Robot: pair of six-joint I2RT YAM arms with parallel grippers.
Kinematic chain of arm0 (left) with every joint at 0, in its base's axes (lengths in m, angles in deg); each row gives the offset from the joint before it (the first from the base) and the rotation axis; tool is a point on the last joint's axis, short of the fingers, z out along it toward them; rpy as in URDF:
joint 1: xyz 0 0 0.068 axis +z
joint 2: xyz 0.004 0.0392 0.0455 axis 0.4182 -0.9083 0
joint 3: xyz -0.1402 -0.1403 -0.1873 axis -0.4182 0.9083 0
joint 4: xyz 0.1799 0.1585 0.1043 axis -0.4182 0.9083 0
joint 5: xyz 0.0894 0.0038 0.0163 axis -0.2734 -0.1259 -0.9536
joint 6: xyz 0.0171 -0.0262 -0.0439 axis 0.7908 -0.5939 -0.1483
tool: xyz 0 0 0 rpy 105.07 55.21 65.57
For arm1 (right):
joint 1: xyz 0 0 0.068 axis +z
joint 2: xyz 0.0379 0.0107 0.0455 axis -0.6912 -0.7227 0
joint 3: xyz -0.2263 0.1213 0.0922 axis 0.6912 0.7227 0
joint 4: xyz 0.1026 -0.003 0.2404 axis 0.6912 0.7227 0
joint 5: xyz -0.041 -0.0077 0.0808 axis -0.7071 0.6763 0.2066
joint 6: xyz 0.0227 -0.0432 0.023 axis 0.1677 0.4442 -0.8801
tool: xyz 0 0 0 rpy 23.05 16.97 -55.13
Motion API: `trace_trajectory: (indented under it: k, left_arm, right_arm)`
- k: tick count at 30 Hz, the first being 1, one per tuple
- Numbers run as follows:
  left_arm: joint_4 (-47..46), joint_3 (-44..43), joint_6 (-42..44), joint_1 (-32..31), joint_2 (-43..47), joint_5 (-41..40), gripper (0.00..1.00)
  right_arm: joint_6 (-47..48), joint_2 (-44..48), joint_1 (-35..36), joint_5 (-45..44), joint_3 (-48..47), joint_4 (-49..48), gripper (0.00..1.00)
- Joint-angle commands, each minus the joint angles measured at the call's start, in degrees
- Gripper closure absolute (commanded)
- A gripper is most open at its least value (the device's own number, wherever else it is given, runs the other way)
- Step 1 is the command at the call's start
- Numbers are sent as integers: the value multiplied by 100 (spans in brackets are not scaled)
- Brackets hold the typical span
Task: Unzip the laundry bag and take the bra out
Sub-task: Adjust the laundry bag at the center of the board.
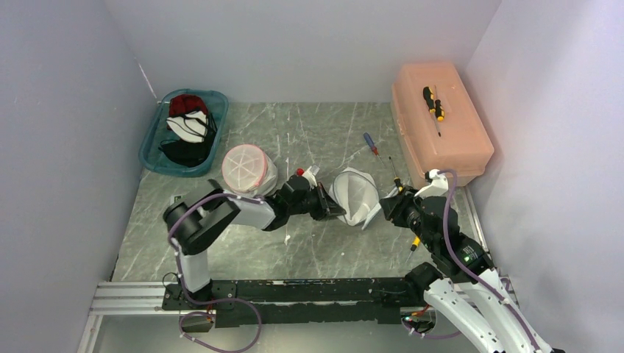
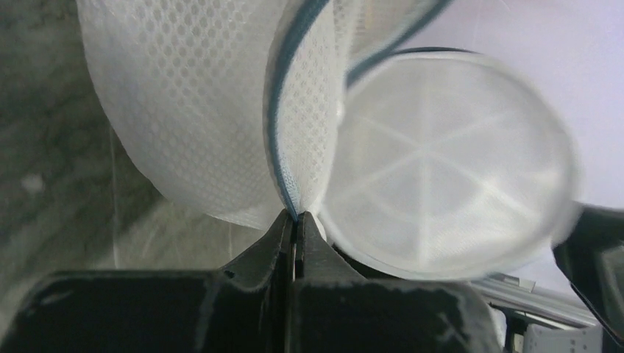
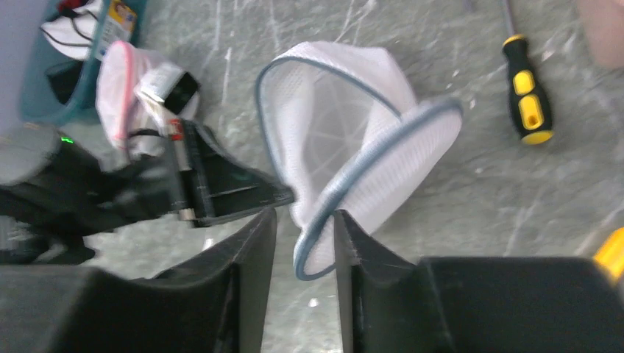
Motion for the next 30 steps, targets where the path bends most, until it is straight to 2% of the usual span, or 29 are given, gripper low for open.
trace_trajectory:
  k: [1, 3, 5, 7, 12, 16, 20, 23, 24, 26, 30]
  left_arm:
    - [1826, -191, 606, 160, 1087, 263, 97]
    - [3454, -598, 1013, 218, 1417, 173, 97]
    - [4528, -973, 1432, 232, 1621, -8, 97]
    - [5154, -1227, 1712, 254, 1760, -131, 97]
    - [5640, -1453, 2052, 355, 1902, -177, 97]
    - [5800, -1554, 2182, 381, 1865, -223, 97]
    - [5790, -1462, 2164, 392, 1905, -264, 97]
    - [5886, -1432, 2198, 397, 1948, -341, 97]
    - [5964, -1432, 2213, 393, 1970, -367, 97]
    - [6095, -1448, 2268, 392, 2006, -455, 97]
    - [6414, -1596, 2419, 392, 2000, -638, 97]
  right_arm:
    - [259, 12, -1, -139, -118, -14, 50]
    - [337, 57, 1, -204, -161, -6, 38]
    - [423, 71, -6, -182, -212, -76, 36]
    - [540, 48, -6, 84, -226, -266, 35]
    - [575, -550, 5, 1504, -28, -1195, 36]
    - [286, -1223, 5, 2179, 354, -2135, 48]
    - [-88, -1987, 17, 2987, 762, -3252, 51]
    - [-260, -2219, 66, 2584, 1049, -3506, 54]
    - [-270, -2222, 87, 2208, 1066, -3330, 51]
    - [-175, -2196, 97, 1415, 1062, -3032, 39]
    - [-31, -2629, 94, 666, 844, -2665, 28]
